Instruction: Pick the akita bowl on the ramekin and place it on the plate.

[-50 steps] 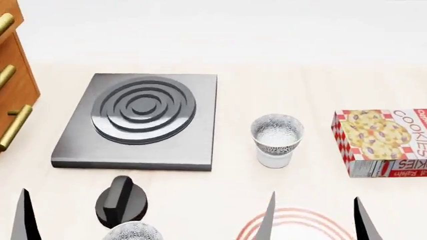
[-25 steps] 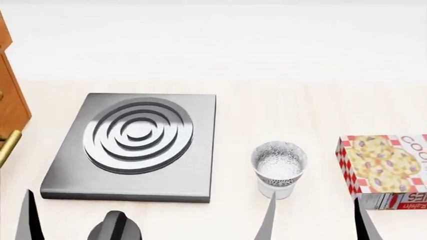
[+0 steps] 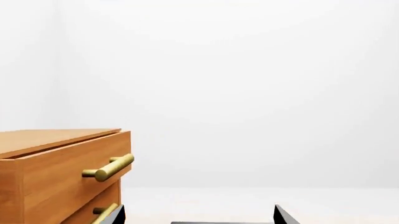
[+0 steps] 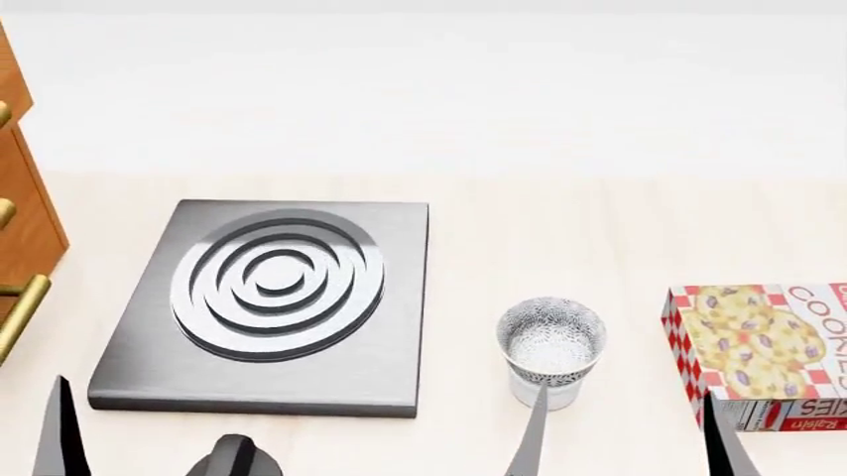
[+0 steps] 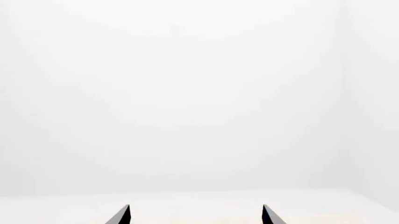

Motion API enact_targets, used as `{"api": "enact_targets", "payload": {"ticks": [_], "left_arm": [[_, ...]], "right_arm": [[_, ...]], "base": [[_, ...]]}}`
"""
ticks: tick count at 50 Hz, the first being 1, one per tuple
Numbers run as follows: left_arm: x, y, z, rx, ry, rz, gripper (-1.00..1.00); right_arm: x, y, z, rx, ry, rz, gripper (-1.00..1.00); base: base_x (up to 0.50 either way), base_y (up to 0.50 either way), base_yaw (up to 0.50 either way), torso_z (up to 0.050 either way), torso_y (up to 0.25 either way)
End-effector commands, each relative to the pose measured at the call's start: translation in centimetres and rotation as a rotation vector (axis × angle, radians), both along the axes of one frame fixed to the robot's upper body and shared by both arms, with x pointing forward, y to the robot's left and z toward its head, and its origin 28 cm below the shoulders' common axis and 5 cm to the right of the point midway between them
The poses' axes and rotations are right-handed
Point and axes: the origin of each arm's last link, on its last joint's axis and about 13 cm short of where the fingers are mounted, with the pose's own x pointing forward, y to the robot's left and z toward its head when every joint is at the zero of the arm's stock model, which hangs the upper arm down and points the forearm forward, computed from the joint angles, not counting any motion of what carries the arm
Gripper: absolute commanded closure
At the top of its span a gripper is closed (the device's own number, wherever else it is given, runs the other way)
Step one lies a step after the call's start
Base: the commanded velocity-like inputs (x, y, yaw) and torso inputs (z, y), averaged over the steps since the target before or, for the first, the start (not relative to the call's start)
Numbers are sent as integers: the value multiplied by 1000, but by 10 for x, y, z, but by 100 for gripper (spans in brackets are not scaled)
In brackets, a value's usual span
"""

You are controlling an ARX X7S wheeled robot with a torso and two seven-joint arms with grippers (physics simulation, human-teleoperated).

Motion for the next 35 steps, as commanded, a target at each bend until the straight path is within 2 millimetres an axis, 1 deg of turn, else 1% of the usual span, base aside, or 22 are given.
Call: {"api": "enact_targets", "payload": {"ticks": [1,2,3,5,7,11,16,17,19,21,22,23,26,30,32,33,35], "left_arm": [[0,0,0,2,-1,1,-100],[0,0,0,2,-6,3,-100],[0,0,0,2,-18,9,-100],[0,1,0,-9,-23,12,-100],[-1,2,0,-7,-33,20,-100],[-1,2,0,-10,-41,9,-100],[-1,3,-1,0,-40,19,-100],[-1,3,-1,0,-39,19,-100],[-1,3,-1,0,-39,18,-100],[-1,3,-1,-1,-38,18,-100],[-1,3,-1,-2,-37,17,-100],[-1,3,-1,-1,-38,18,-100],[-1,3,0,-4,-37,18,-100],[-1,3,0,-2,-37,20,-100],[-1,3,0,-2,-37,20,-100],[-1,3,0,-1,-38,21,-100],[-1,3,0,0,-38,20,-100]], "right_arm": [[-1,0,-2,2,-3,2,-100],[-1,0,-3,2,-3,2,-100],[-1,0,1,2,-2,2,-100],[-1,0,3,2,-3,2,-100],[0,0,-3,2,-2,1,-100],[0,0,-4,3,0,0,-100],[0,0,-4,2,2,0,-100],[0,0,1,2,2,0,-100],[0,-1,3,2,2,-1,-100],[0,-1,2,2,2,-1,-100],[0,0,-2,2,1,-1,-100],[0,0,0,1,2,0,-100],[0,0,-4,0,2,0,-100],[0,0,-4,0,1,1,-100],[0,0,3,0,3,1,-100],[0,0,-3,1,2,2,-100],[0,0,-2,1,2,2,-100]], "base": [[0,0,0,50,0],[0,0,0,50,0],[0,0,0,50,0],[0,0,0,0,0],[0,0,0,0,0],[0,0,0,0,-26],[0,0,0,0,-250],[0,0,0,0,-250],[0,0,0,0,-250],[0,0,0,0,-250],[0,0,0,0,-250],[0,0,0,0,-250],[0,0,0,0,-250],[0,0,0,0,-250],[0,0,0,0,-250],[0,0,0,0,-250],[0,0,0,0,-250]]}}
